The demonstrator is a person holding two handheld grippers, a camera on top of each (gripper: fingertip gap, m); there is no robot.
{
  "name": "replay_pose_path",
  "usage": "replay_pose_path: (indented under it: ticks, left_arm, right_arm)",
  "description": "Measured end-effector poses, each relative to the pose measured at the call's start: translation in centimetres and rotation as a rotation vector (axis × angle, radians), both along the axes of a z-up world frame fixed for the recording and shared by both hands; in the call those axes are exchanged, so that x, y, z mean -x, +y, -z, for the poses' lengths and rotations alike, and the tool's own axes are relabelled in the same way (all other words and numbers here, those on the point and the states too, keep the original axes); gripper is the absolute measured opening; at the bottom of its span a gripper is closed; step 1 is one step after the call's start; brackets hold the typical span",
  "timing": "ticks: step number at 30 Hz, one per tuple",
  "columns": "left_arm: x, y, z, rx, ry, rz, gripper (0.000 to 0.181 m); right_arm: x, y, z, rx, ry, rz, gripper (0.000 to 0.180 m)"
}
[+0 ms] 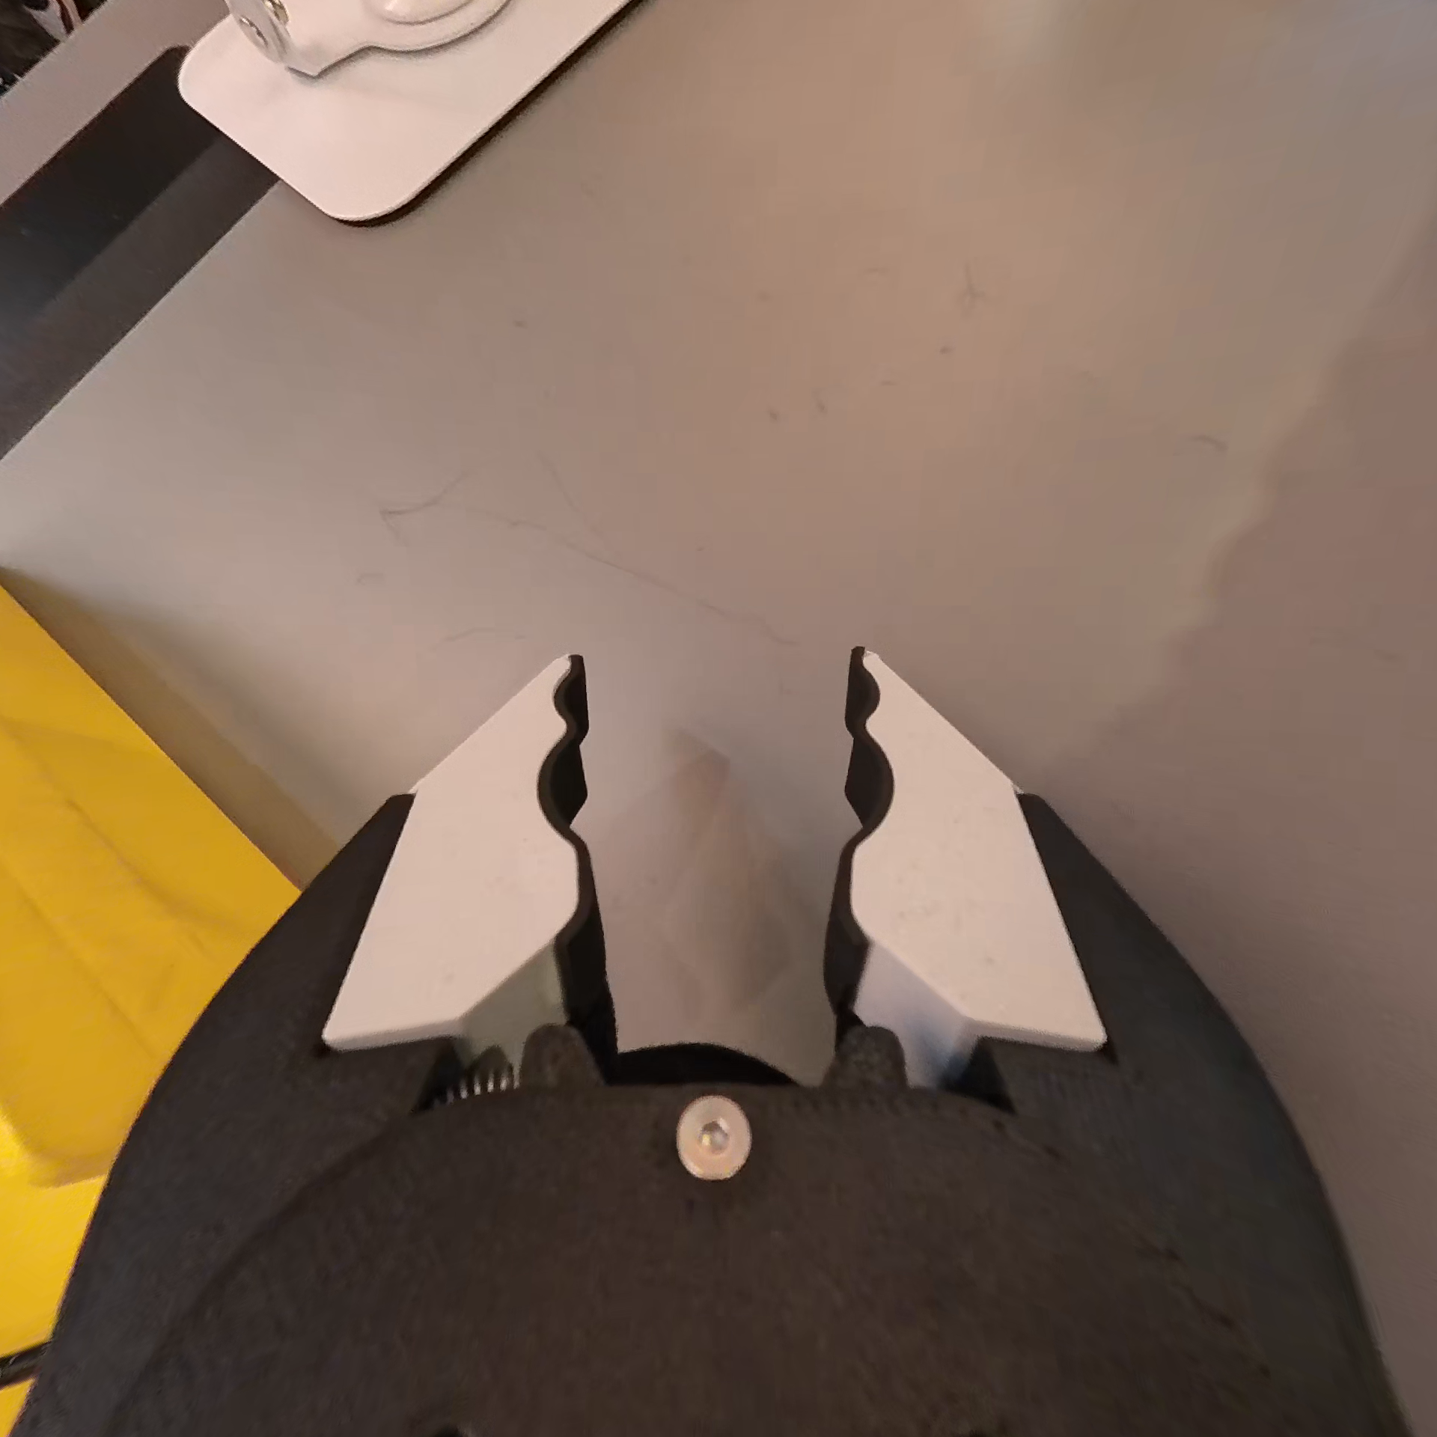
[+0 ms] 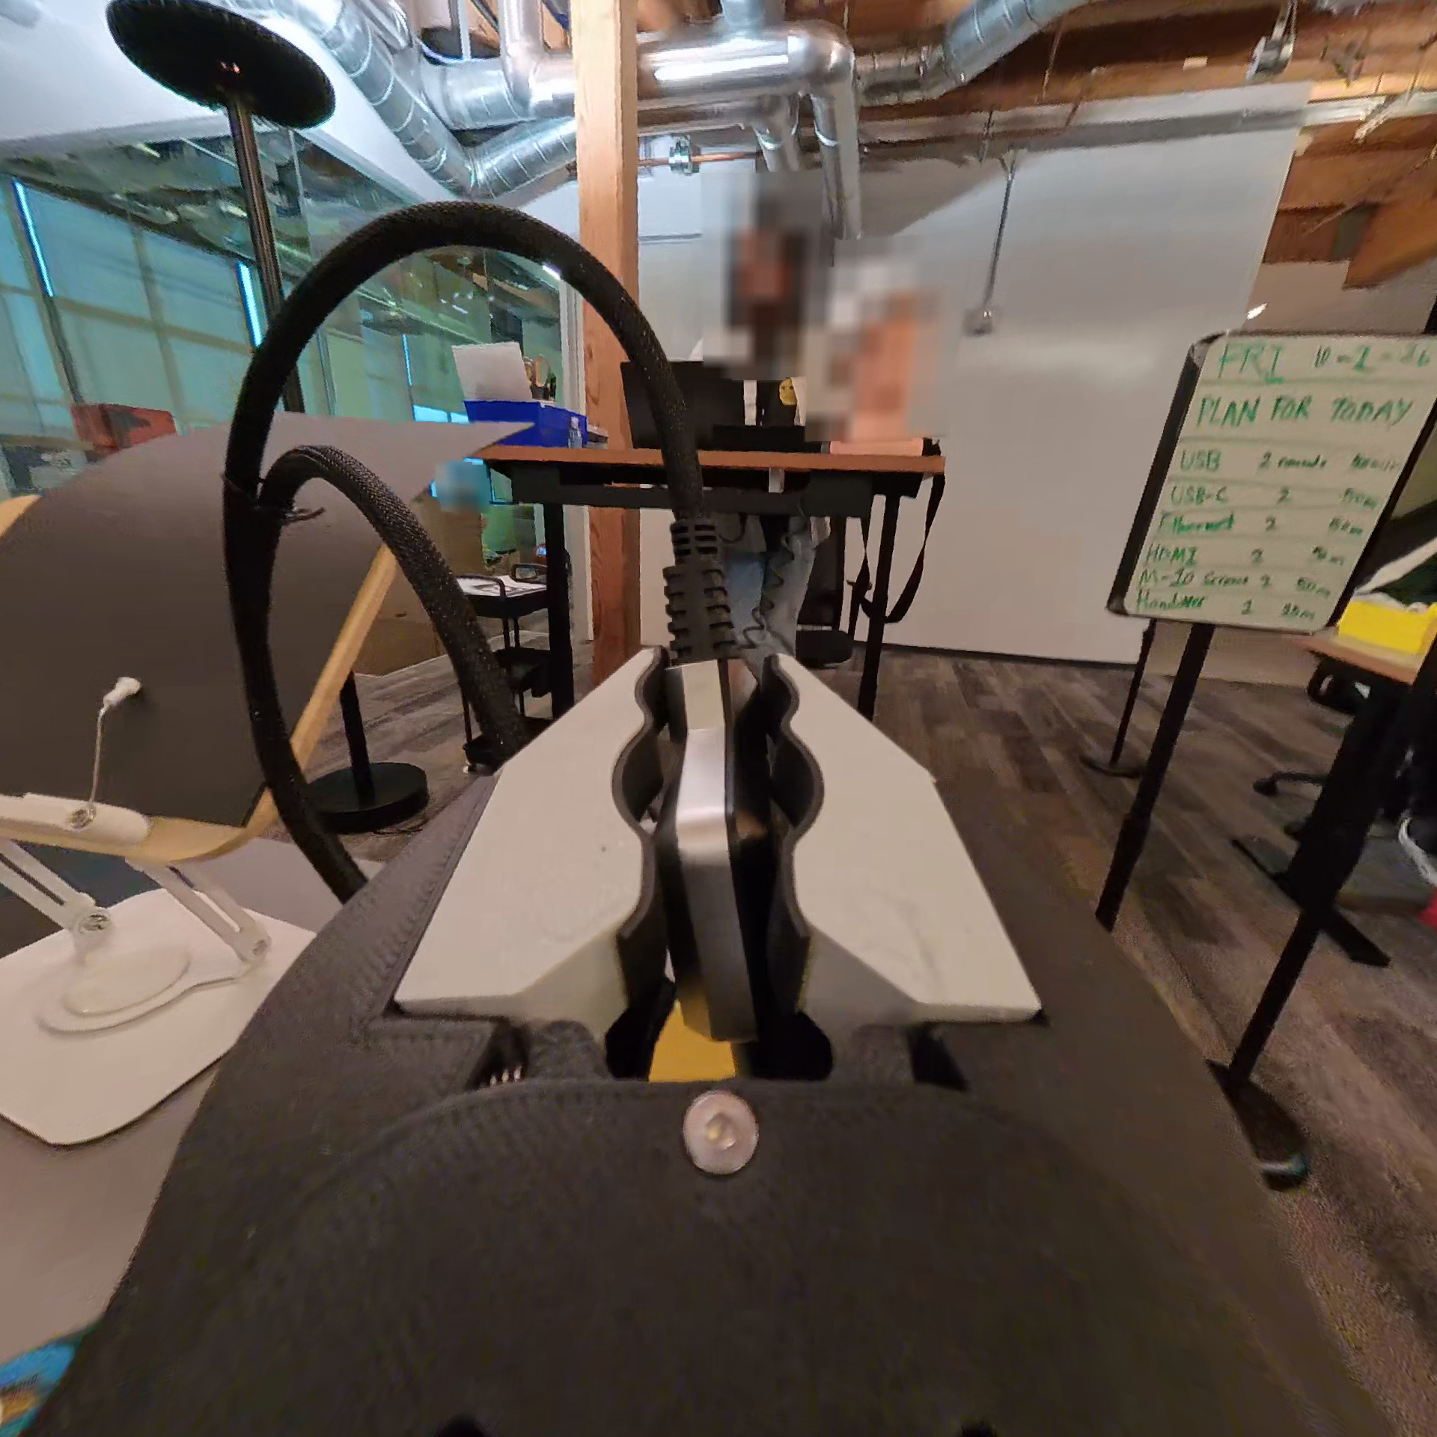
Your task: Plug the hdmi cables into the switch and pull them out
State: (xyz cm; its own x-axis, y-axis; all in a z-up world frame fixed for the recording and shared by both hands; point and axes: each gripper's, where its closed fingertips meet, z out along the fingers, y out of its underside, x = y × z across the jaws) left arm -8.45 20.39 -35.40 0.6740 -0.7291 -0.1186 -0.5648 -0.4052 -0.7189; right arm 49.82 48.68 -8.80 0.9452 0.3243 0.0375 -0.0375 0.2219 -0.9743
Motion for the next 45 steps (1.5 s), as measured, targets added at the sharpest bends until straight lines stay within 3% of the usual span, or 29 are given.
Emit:
replay_pose_path:
  ticks: [7, 11, 25, 32, 35, 42, 45]
  left_arm:
    - [0.3, -0.1, 1.0, 0.025, 0.001, -0.006, 0.066]
    - [0.2, -0.1, 1.3, 0.032, 0.008, -0.001, 0.066]
    - [-0.1, -0.2, 2.6, 0.061, 0.01, 0.005, 0.066]
    - [-0.3, -0.3, 3.0, 0.07, 0.012, 0.009, 0.066]
    - [-0.3, -0.3, 3.2, 0.076, 0.011, 0.01, 0.066]
    - [-0.2, -0.4, 3.3, 0.082, 0.007, 0.008, 0.067]
    - [-0.2, -0.3, 3.3, 0.084, 0.004, 0.005, 0.067]
  right_arm:
    - [1.8, 0.2, 2.9, 0.062, -0.107, -0.032, 0.022]
    - [2.0, 0.3, 2.0, 0.064, -0.11, -0.033, 0.022]
    - [3.3, -2.3, -10.9, -0.167, -0.014, -0.085, 0.021]
    - [4.1, -3.4, -15.5, -0.235, 0.189, -0.171, 0.021]
    - [3.2, -2.2, -13.5, -0.181, 0.257, -0.155, 0.021]
    - [-2.6, 1.2, -2.7, -0.031, 0.416, -0.019, 0.021]
    - [-4.2, 1.5, 0.1, 0.009, 0.415, 0.03, 0.021]
